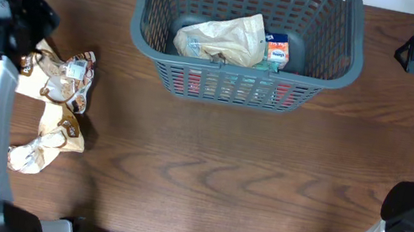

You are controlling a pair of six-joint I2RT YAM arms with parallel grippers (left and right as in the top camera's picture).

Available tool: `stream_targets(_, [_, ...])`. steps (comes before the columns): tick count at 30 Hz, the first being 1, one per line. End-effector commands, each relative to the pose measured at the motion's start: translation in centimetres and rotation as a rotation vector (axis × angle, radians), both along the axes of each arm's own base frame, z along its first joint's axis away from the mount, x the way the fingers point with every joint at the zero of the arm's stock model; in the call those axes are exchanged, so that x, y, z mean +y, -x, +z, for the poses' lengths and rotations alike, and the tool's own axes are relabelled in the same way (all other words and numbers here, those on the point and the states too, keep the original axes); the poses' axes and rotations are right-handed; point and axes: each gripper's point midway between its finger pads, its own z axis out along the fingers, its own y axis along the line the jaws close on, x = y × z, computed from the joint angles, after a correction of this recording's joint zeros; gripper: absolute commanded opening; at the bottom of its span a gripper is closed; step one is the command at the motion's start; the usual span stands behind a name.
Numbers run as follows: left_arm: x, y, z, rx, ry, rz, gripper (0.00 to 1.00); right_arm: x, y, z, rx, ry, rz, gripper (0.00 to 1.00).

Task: Pack container
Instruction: 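Return the left gripper to the remaining bread bag and grasp it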

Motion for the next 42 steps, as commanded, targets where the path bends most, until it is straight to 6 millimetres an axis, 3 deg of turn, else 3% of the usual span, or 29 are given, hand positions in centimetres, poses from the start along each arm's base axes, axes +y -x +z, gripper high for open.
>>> stream_targets(1, [-0.1, 0.2, -4.3, -0.035, 0.144, 0.201, 0.99, 0.8, 0.1, 0.7, -0.017, -0.004, 0.026, 0.99])
stream_targets(11, [0.1, -0.3, -11.2, 0.024, 0.223, 0.305, 0.99, 0.7, -0.1, 0.7, -0.025, 0.005, 0.035, 0.99])
stream_targets(19, [0.5, -2.3, -15.3, 0.027, 0.34, 0.293, 0.99, 0.8, -0.1, 0.7, -0.024, 0.008, 0.039, 0.99])
stream_targets(27, [2.0, -1.9, -17.5, 0.053, 0.39, 0.318, 0.99, 0.7, -0.1, 0.8, -0.028, 0.01, 0.041, 0.99])
stream_targets(36, [0.9, -1.7, -20.7, 0.111, 0.477, 0.303, 0.99, 0.6, -0.4, 1.0, -0.043, 0.015, 0.041, 0.99])
stream_targets(42, [0.5, -1.6, -21.3, 0.13, 0.486, 0.282, 1.0, 0.6, -0.4, 1.0, -0.042, 0.015, 0.041, 0.99])
